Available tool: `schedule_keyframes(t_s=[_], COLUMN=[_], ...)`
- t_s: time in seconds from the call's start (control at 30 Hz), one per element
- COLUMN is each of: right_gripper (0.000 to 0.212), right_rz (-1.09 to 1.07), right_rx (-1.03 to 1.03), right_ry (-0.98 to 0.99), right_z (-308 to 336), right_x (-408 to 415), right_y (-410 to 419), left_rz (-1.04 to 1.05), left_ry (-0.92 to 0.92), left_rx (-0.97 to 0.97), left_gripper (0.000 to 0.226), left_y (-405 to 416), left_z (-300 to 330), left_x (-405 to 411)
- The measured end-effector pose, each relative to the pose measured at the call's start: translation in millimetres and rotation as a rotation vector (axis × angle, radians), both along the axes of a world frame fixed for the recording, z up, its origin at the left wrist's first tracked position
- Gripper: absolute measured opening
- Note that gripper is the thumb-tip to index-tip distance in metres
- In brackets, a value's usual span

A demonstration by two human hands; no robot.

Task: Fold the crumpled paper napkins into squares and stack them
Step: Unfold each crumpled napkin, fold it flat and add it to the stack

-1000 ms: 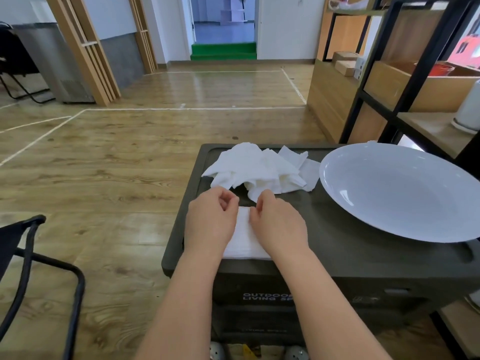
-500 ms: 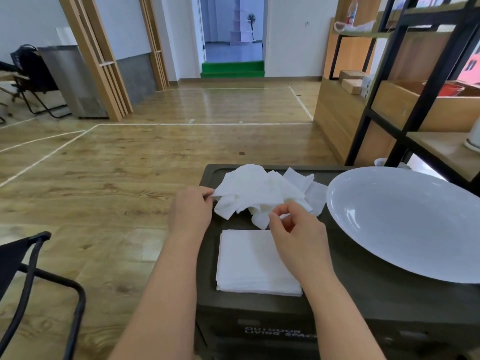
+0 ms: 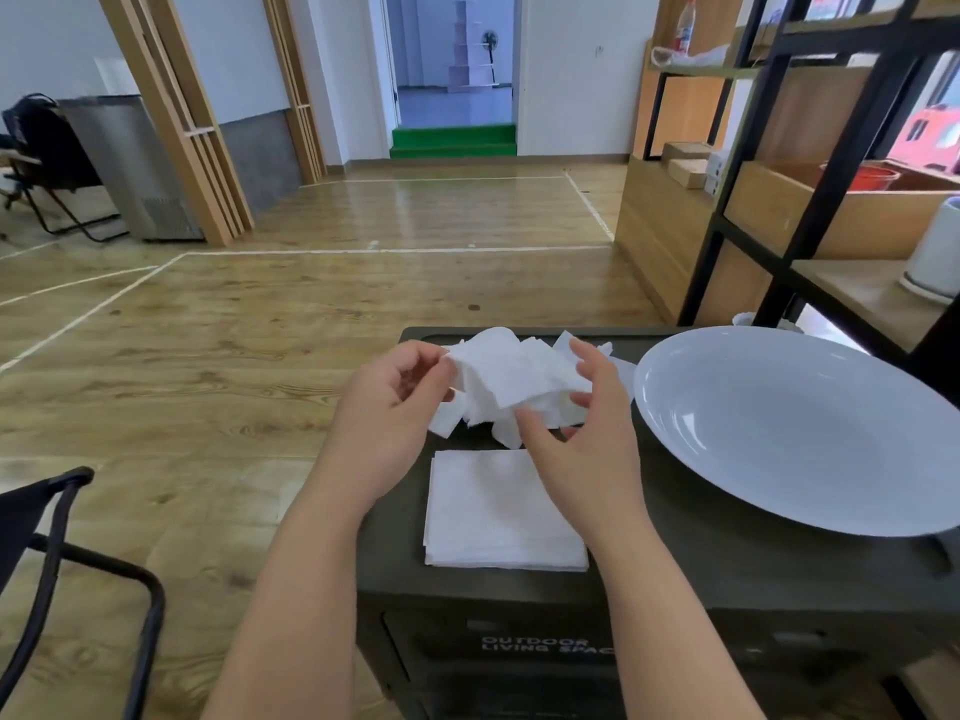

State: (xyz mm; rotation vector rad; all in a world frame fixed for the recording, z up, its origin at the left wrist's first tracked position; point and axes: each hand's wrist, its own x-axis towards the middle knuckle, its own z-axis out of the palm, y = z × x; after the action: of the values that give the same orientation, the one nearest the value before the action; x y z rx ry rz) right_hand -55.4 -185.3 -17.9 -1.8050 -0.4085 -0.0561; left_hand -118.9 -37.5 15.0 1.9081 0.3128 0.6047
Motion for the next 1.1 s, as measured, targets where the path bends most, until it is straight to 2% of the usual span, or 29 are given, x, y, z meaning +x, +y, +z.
schedule_keyframes(t_s=[0.07, 0.13, 0.2, 0.33, 0.47, 0.57, 0.6, 0.63, 0.7, 0.83, 0.93, 1.1], right_gripper=[0.063, 0.037, 0.020, 0.013, 0.034, 0.082, 0.095, 0.098, 0.080, 0.013, 0.010, 0.014], right_rz=[0.027, 0.058, 0.096, 0.216, 0.230, 0.296, 0.331, 0.354, 0.357, 0.215, 0.143, 0.018], right_rx=[0.029, 0.083, 0.181, 0.265, 0.190, 0.183, 0.187, 0.183, 0.162, 0.118, 0.042, 0.040], right_ry=[-0.034, -0.040, 0.021, 0.258, 0.417, 0.518, 0.530, 0.525, 0.491, 0.501, 0.398, 0.258], right_z=[1, 2, 6, 13, 9, 7, 6, 5, 4, 4, -1, -5], right_x=[1, 0, -2, -3, 1, 2, 2, 4, 6, 8, 6, 5], right_y=[-2, -6, -12, -22, -24, -25, -25, -24, -23, -20, -17, -9], left_rz=[-0.101, -0.115, -0.074, -0.053, -0.147, -0.136, -0.098, -0.045, 0.055, 0.098, 0.110, 0.095], left_ry=[0.003, 0.026, 0.108, 0.235, 0.218, 0.164, 0.159, 0.173, 0.238, 0.353, 0.413, 0.575], left_rx=[-0.162, -0.305, -0.304, -0.217, -0.178, -0.259, -0.311, -0.342, -0.354, -0.357, -0.288, -0.147], left_gripper=[0.020, 0.024, 0.025, 0.014, 0.024, 0.022, 0.018, 0.016, 0.023, 0.038, 0.044, 0.040], left_y=[-4, -4, -4, -6, -7, -10, -12, -11, -8, -2, -1, -11], left_z=[4, 4, 3, -2, -3, -2, -2, -4, -9, -17, -19, -19], left_x=[-9, -14, -17, -20, -20, -18, -17, -15, -12, -11, -11, -12])
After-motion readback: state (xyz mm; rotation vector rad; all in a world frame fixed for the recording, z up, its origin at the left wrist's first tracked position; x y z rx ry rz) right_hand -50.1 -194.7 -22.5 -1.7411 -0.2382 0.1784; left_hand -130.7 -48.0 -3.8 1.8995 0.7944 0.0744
